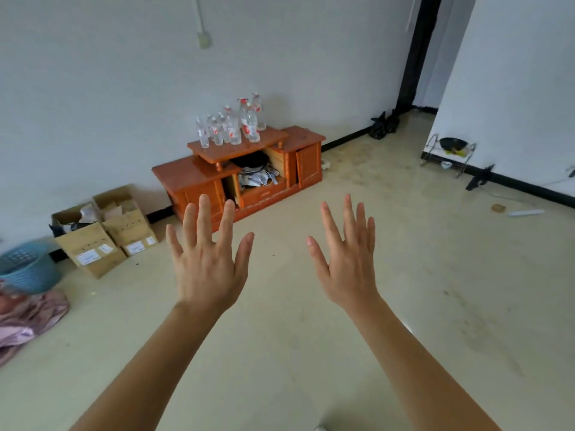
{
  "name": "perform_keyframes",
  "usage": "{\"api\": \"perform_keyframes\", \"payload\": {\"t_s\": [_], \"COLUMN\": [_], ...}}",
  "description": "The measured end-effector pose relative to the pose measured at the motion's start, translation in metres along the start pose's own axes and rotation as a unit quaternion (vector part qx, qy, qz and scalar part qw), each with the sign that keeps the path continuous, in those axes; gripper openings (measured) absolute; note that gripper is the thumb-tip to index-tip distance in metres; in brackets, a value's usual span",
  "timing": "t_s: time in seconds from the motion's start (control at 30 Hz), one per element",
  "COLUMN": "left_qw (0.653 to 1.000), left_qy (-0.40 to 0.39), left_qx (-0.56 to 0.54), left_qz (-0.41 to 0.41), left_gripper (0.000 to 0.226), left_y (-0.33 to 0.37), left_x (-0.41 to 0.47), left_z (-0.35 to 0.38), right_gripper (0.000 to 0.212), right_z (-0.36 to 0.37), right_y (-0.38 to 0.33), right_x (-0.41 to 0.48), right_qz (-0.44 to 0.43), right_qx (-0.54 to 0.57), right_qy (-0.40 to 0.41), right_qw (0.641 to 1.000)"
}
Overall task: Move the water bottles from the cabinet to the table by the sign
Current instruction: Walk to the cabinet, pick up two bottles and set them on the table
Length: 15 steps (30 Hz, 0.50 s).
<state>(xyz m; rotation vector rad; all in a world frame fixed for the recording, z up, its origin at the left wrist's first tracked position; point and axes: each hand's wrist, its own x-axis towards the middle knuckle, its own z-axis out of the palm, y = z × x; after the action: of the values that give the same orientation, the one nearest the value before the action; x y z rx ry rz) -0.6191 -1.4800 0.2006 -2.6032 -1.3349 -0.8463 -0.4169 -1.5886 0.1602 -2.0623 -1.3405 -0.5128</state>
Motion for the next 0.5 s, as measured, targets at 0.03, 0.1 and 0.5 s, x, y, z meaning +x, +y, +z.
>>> {"api": "perform_keyframes", "payload": {"t_s": [0.03,0.1,0.5], "left_qw": [1.0,0.999,0.995], "left_qy": [0.01,0.022,0.043], "left_qx": [0.008,0.012,0.054], "left_qz": [-0.007,-0.027,-0.077], "left_gripper": [0.066,0.065,0.066], "left_y": [0.004,0.011,-0.027], "left_x": [0.031,0.086,0.294], "left_z": [0.01,0.025,0.141], "right_gripper": [0.064,0.065,0.065], "right_z": [0.016,0.039,0.187], "right_y": [0.01,0.028,0.081], "right_x": [0.03,0.087,0.318], "right_qz": [-0.006,-0.013,-0.098], "right_qx": [0.009,0.026,0.06], "right_qy": [0.002,0.006,-0.013], "right_qw": [1.0,1.0,0.993]}}
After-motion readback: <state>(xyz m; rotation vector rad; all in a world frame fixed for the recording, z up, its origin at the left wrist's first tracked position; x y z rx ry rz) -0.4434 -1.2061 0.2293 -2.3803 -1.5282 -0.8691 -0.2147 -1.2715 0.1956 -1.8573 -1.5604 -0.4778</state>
